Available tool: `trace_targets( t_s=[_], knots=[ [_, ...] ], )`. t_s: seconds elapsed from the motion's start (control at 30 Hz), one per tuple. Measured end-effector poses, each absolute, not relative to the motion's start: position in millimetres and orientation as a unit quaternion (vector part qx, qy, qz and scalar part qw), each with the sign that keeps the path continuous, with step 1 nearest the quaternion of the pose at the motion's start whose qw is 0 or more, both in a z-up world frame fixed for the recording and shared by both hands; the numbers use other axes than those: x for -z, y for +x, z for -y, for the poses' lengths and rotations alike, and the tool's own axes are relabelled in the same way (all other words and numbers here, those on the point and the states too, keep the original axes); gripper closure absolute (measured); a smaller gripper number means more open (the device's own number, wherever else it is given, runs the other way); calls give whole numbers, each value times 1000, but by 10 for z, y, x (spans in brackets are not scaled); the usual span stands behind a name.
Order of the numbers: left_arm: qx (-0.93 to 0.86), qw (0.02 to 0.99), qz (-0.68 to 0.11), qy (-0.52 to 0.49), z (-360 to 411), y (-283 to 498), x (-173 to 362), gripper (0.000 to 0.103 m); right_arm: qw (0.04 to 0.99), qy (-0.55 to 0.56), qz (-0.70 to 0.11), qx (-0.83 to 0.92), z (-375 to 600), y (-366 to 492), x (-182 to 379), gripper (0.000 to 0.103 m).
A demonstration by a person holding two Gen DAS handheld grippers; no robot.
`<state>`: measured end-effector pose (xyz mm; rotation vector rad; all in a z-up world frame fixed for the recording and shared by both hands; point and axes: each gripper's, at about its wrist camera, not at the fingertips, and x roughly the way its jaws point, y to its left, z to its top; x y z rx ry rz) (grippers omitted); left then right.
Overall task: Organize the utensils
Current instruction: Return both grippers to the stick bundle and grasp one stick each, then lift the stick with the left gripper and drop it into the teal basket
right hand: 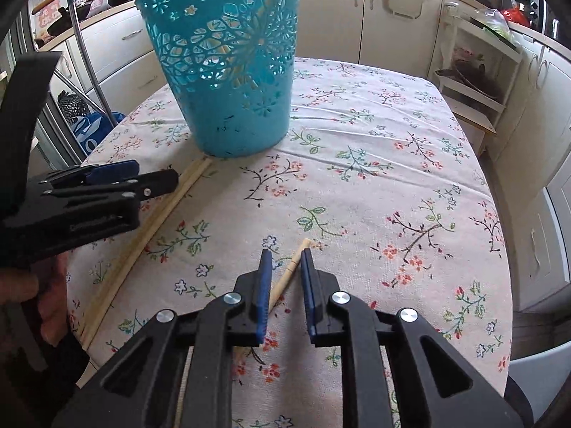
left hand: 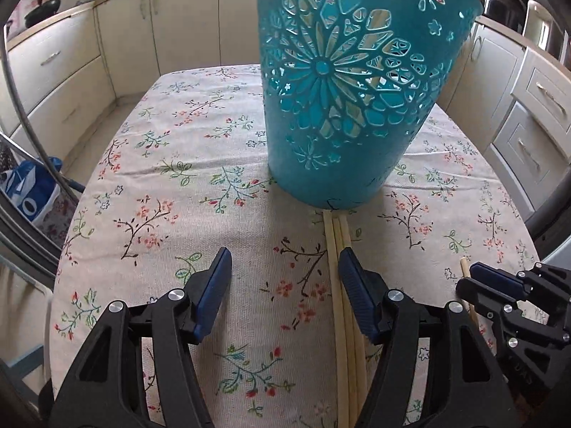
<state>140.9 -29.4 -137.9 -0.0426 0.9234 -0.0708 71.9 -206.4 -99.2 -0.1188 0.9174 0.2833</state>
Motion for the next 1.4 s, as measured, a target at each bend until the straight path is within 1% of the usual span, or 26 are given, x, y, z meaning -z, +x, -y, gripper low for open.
trace_targets(
  t_s=[0.03, 0.13, 0.27, 0.3, 0.33, 0.37, 0.4, 0.43, 0.47, 0.53, 0.6, 0.63, 0.67, 0.73, 0.8, 0.83, 0.87, 1.0, 1.13, 1.27, 1.4],
  knots=[
    [31, 893, -448, -21, 298, 1428, 1375, 44, 885, -56, -441, -138, 2062, 734, 991, 86],
    [13, 893, -450, -19, 287, 1433, 1369, 54, 883, -48, -445, -145, 2067, 763, 997, 86],
    [5, 893, -449, 3, 321, 1426, 1381, 56, 881, -42, -447, -147, 2085, 784, 993, 86],
    [4, 894, -447, 9, 343, 1422, 1384, 58, 880, -45, -448, -151, 2052, 797, 993, 86],
    [6, 895, -447, 9, 357, 1430, 1381, 67, 878, -50, -449, -160, 2003, 805, 994, 86],
    [7, 894, -448, 7, 360, 1423, 1370, 79, 876, -57, -448, -170, 1951, 810, 997, 86],
    [10, 893, -450, 4, 360, 1419, 1360, 85, 874, -73, -446, -182, 1867, 798, 999, 86],
    [13, 892, -452, -3, 347, 1404, 1348, 94, 872, -86, -444, -188, 1812, 787, 1000, 86],
    [13, 891, -453, -12, 316, 1370, 1335, 97, 870, -93, -445, -193, 1782, 783, 995, 86],
    [14, 891, -454, -26, 271, 1311, 1329, 97, 869, -77, -450, -190, 1827, 791, 968, 86],
    [18, 889, -457, -20, 268, 1290, 1328, 97, 864, -49, -467, -182, 1925, 814, 975, 81],
    [20, 887, -460, -18, 295, 1285, 1321, 95, 863, -42, -469, -182, 1952, 809, 981, 81],
    [25, 885, -465, -15, 319, 1301, 1314, 92, 862, -44, -471, -180, 1952, 801, 980, 81],
    [30, 882, -470, -5, 362, 1353, 1310, 88, 860, -57, -476, -175, 1903, 800, 969, 81],
    [33, 882, -470, 14, 395, 1409, 1322, 88, 857, -71, -480, -174, 1837, 799, 966, 83],
    [37, 883, -468, 16, 400, 1420, 1323, 90, 856, -81, -479, -174, 1801, 783, 972, 85],
    [44, 883, -467, 15, 398, 1426, 1321, 97, 856, -89, -479, -174, 1786, 772, 977, 89],
    [78, 880, -468, -21, 299, 1324, 1251, 99, 850, -91, -487, -178, 1825, 745, 976, 90],
    [139, 905, -394, -85, 121, 921, 851, 99, 852, -86, -485, -175, 1880, 692, 982, 90],
    [178, 934, -278, -133, -64, 637, 153, 99, 859, -80, -478, -165, 1876, 633, 983, 90],
    [189, 954, -170, -156, -93, 589, -492, 99, 864, -68, -473, -160, 1881, 577, 985, 90]
  ],
)
